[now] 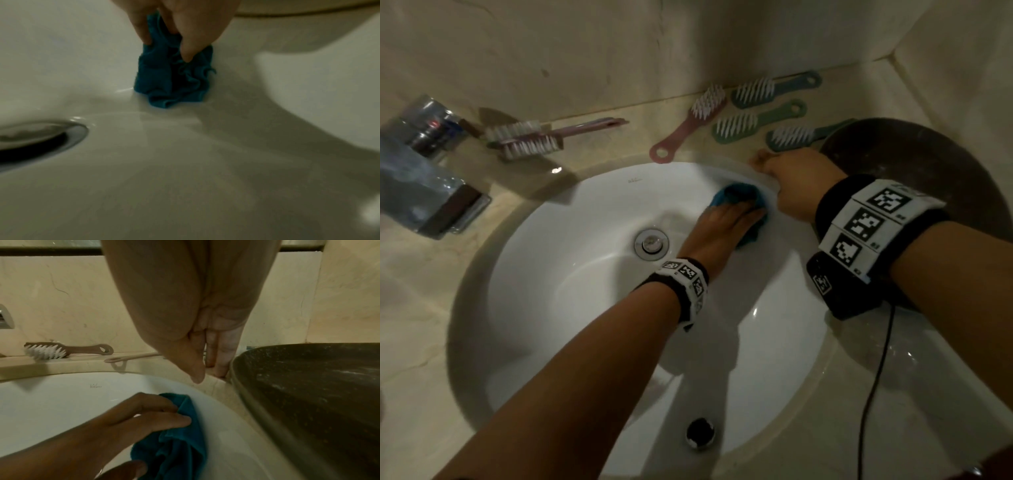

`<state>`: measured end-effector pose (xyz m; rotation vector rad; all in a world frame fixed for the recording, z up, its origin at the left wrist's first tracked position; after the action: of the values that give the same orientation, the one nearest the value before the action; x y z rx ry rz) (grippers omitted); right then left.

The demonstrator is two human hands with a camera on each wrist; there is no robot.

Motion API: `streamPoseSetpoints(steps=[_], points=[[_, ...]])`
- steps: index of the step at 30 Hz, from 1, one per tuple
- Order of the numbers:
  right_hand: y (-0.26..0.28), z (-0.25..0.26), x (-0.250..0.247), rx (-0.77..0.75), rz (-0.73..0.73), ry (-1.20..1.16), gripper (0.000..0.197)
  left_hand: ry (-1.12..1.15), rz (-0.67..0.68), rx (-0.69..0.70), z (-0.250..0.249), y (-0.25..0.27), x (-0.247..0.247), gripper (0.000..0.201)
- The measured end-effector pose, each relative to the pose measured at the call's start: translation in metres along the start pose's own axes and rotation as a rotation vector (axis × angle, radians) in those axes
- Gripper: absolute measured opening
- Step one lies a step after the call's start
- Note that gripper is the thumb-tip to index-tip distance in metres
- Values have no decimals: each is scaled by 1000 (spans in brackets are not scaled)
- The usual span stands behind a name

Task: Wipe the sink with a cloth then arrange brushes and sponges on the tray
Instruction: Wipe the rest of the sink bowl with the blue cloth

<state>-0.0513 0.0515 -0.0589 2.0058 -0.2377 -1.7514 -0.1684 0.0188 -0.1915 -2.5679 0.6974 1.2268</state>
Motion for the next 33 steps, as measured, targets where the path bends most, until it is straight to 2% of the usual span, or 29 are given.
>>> streamPoseSetpoints(steps=[2, 5, 9, 11, 13, 17, 20, 23, 25, 26, 27, 29, 33], points=[[0, 0, 0, 12, -4, 4, 60, -159, -102, 71, 11, -4, -6, 36], [-1, -2, 1, 10, -11, -3, 60, -350, -54, 226, 21, -5, -3, 40], [0, -4, 3, 13, -32, -3, 59, -412, -13, 282, 22, 1, 13, 53], [0, -4, 3, 12, -39, -6, 60, -454, 29, 294, 23, 5, 20, 54], [0, -4, 3, 12, -37, -15, 59, -469, 16, 296, 26, 5, 22, 55], [2, -3, 0, 14, -27, -15, 58, -320, -59, 231, 18, 4, 8, 52], [1, -3, 2, 3, -33, -5, 58, -225, 149, 70, 4, 2, 2, 60], [1, -4, 4, 5, -42, -8, 57, 280, 185, -140, -16, 5, 9, 46], [1, -3, 4, 8, -49, -14, 57, 502, 241, -189, -19, 6, 27, 55], [1, -3, 4, 11, -47, -20, 59, 607, 342, -234, -28, 11, 26, 58], [2, -1, 3, 15, -42, -22, 61, 627, 426, -268, -34, 17, 29, 59], [3, 1, 1, 24, -32, -15, 62, 683, 497, -291, -43, 27, 33, 54], [7, 7, -1, 55, -6, -3, 64, 447, 580, -156, -42, 59, 41, 58]])
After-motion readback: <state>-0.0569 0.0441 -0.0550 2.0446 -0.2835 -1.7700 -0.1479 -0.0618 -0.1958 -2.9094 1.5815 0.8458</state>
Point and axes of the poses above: each hand's wrist, its own y-axis away from the middle knuckle, its own x-axis out of the palm, z = x × y, the point moved 1 cm from there along -y, towards the middle knuckle, and after that the axes turned 3 degrees about y, right-handed, at the moved point
